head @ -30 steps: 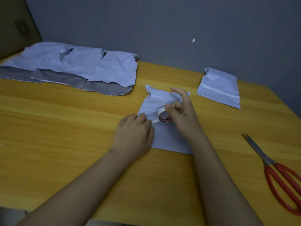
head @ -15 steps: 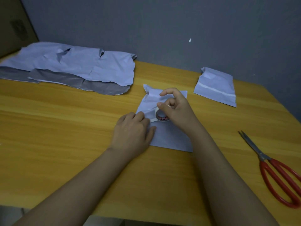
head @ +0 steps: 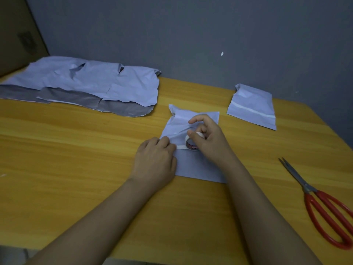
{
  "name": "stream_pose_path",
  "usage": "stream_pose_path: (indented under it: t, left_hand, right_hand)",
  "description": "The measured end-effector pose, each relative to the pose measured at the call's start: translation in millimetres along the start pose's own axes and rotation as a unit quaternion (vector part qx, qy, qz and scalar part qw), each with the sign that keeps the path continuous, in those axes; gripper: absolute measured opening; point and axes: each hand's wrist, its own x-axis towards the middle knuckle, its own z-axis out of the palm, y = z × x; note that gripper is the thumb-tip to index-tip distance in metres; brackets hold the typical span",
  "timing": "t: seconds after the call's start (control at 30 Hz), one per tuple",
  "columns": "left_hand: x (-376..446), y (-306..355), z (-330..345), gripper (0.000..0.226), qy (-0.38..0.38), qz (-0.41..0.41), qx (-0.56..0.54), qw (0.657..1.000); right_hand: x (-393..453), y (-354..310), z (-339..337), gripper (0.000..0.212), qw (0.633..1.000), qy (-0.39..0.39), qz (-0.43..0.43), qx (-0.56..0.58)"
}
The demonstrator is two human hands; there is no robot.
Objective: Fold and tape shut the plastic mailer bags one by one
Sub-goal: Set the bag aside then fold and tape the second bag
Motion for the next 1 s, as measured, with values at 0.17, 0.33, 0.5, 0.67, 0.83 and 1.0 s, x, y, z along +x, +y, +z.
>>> stream_pose_path:
  t: [0.17,0.33,0.5,0.67,0.83,1.0]
  left_hand:
    - [-1.2,0.5,-1.2,0.038,-0.004,-0.004,-0.001,1.0]
    - [-0.9,0.6,-1.2,0.036,-0.006,-0.006,-0.003,1.0]
    - [-0.3,1.5,-2.6,0.035,-0.013,-0.007,0.004,1.0]
    - [-1.3,2.9,-5.1,0.04,-0.007,0.002,0.014,1.0]
    - [-1.2,3.0,-3.0,0.045,-0.014,0.025,0.055,0.998]
    - [0.9,4.3,-2.6,0.042,-0.014,0.042,0.086,0.995]
  right_hand:
    - [-3.3,3.2,1.1,0.014,0.999,0.027,0.016,0.028]
    - [-6.8,6.4,0.8,0.012,0.998,0.04,0.027,0.049]
    - [-10.2,9.5,2.7,0.014,0.996,0.046,0.033,0.067]
    - [-8.5,10.4,5.9,0.016,0.996,0.041,0.033,0.067]
    - [-8.9,7.8,7.6,0.018,0.998,0.032,0.01,0.052]
    - [-8.3,8.6,8.5,0.018,0.997,0.049,-0.002,0.053]
